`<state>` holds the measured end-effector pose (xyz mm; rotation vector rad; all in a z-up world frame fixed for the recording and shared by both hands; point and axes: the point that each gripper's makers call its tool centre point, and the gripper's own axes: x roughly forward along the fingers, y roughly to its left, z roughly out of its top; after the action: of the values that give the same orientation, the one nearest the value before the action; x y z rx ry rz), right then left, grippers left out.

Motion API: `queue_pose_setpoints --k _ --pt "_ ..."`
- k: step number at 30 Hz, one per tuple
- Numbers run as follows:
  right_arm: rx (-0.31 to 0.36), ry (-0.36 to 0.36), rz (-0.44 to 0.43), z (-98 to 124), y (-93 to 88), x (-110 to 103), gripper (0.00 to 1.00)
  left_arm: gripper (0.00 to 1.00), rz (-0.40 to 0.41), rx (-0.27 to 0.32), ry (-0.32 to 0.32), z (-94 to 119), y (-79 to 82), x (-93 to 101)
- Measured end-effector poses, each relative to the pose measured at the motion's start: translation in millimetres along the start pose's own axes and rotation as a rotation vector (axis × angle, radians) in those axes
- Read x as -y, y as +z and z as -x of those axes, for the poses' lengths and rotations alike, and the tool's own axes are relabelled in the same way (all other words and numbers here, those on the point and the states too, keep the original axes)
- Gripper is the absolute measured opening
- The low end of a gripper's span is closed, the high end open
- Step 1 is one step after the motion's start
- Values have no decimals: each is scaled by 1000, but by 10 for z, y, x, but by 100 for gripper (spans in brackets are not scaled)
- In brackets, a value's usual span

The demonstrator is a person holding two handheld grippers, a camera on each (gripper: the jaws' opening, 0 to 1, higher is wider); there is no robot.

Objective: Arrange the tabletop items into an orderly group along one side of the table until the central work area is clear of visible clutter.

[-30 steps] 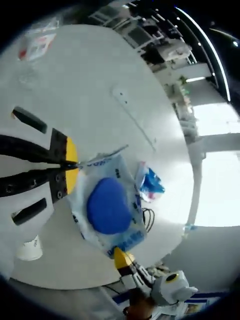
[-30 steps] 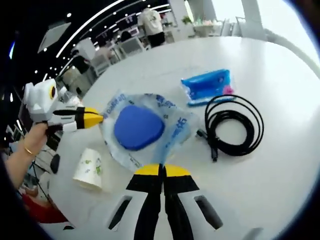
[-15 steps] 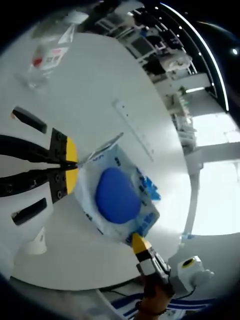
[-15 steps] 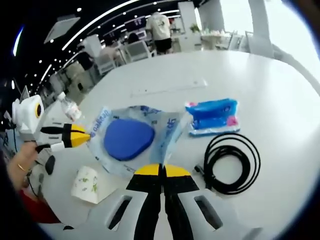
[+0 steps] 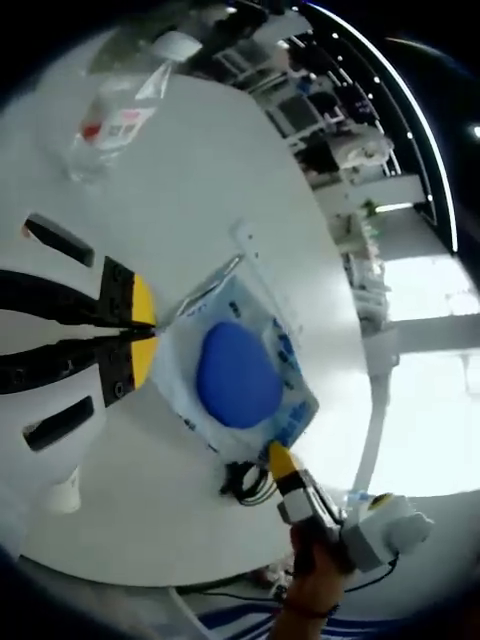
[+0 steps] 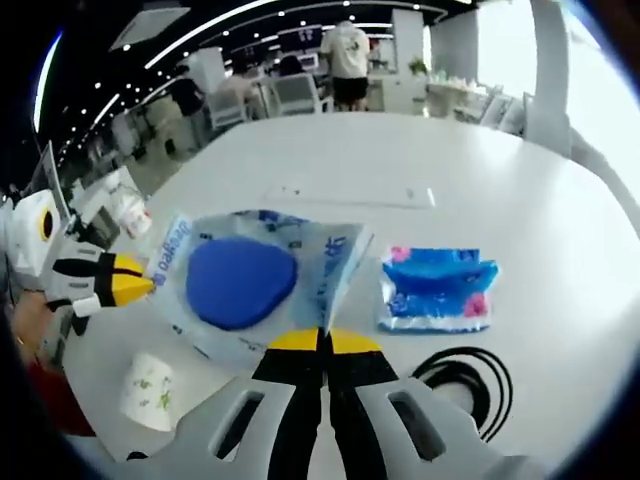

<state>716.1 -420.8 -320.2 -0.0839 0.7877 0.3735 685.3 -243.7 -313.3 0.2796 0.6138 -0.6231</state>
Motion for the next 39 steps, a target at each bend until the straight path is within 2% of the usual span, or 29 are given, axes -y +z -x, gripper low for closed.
queue_pose_setpoints --k 8,14,19,24,26,28,31,34,39 --pt "-43 16 17 -301 -14 24 1 0 30 -21 12 -126 -77 -109" --pt "-65 26 7 -456 -26 46 1 0 76 -49 15 -246 -182 -143" --pt "-83 15 25 -560 -53 110 1 0 116 -45 10 -356 -198 -169" --pt "-108 27 26 -636 -125 133 1 0 105 -68 13 -442 -255 -146" --pt "-110 31 31 -652 -137 157 1 0 131 -79 -6 -466 -279 -126" --pt "-120 29 38 -685 -159 212 1 0 168 -66 -30 -493 -270 -113" --pt "-130 66 -3 -720 -182 187 1 0 146 -89 -2 -529 -307 -163" --pt "-116 62 54 -753 -143 180 1 0 144 -92 7 -562 -309 -180" --pt "-124 59 84 -779 -157 175 1 0 143 -107 30 -605 -344 -198"
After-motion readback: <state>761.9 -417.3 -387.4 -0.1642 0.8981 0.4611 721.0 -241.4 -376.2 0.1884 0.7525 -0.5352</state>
